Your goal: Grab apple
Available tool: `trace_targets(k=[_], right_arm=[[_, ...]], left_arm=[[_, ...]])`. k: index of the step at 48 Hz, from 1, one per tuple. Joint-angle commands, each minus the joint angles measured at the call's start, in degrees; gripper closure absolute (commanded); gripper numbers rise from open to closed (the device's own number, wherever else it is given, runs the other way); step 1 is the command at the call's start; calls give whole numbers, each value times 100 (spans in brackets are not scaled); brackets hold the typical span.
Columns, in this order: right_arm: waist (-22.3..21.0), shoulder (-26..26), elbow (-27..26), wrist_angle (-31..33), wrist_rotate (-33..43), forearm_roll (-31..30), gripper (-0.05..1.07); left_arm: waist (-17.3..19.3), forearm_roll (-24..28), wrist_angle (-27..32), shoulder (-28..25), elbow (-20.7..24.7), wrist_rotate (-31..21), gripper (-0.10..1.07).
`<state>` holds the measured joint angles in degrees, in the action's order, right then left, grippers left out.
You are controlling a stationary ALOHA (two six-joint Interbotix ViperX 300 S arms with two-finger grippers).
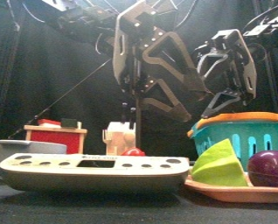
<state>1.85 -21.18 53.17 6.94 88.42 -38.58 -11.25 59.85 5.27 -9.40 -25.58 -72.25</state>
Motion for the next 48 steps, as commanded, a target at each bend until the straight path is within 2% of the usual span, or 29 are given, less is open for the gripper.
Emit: trace_targets(k=[1, 6, 9, 12, 16, 21, 26, 30, 35, 48], right_arm=[[0, 0, -176, -18, -18, -35, 7], [-9, 193, -352, -18, -26, -272, 7], [-18, 448, -554, -18, -9, -492, 7], [-26, 826, -835, -18, 0, -510, 7], [-44, 1441, -1310, 0, -18, -510, 7], [-53, 1925, -1793, 527, 18, -519, 7], [-44, 2355, -2373, 1230, 44, -492, 5], [-70, 2725, -2795, 1468, 26, -457, 2], [-132, 3146, -3076, 1635, -26, -255, 1], [-105, 3806, -3331, 1635, -26, -26, 1]], left_arm=[[26, 0, 316, 510, -193, 0, 2], [-114, -123, 1696, 1406, -879, -26, 2], [-316, -343, 2593, 1881, -1266, -70, 2], [-422, -457, 2918, 2259, -1608, -88, 2], [-439, -492, 2918, 2874, -2171, -176, 2], [-431, -308, 2804, 3885, -3041, -211, 2], [-316, -35, 2514, 5326, -3973, -211, 2], [-176, 35, 2303, 5985, -4298, -132, 2], [-105, 105, 2232, 6108, -4544, -123, 2], [-88, 62, 2232, 6108, -4614, -149, 2]])
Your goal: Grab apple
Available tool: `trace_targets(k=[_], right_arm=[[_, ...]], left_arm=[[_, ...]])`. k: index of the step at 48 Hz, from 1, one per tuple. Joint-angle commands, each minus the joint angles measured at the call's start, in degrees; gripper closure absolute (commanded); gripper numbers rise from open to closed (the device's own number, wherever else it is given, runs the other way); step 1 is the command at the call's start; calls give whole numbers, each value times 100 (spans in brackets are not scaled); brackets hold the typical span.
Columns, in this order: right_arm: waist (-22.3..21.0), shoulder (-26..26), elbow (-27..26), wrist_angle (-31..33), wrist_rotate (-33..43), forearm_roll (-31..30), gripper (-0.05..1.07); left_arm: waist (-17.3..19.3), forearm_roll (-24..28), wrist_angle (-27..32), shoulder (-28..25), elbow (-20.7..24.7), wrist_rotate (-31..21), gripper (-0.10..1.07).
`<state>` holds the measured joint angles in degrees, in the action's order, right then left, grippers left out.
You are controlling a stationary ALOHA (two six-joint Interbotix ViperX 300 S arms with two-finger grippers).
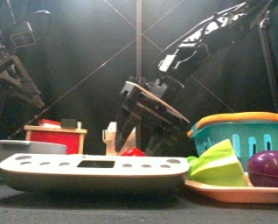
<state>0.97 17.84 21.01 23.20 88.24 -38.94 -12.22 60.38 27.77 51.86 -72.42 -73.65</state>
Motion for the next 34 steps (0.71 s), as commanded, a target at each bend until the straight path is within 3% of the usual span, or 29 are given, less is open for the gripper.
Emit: trace_targets(k=[1, 14, 22, 34], right_arm=[[-26, -79, -123, 9, -9, 9, 1], [0, -44, -158, 202, -9, 9, 3], [9, -53, -193, 299, -9, 9, 26], [18, -404, -439, 413, -26, -132, 25]], left_arm=[[9, 0, -18, -18, 70, -9, 2], [9, -9, -18, -18, 35, -18, 2], [9, -44, 0, -18, 26, -18, 2], [9, -70, 0, -18, 26, -18, 2]])
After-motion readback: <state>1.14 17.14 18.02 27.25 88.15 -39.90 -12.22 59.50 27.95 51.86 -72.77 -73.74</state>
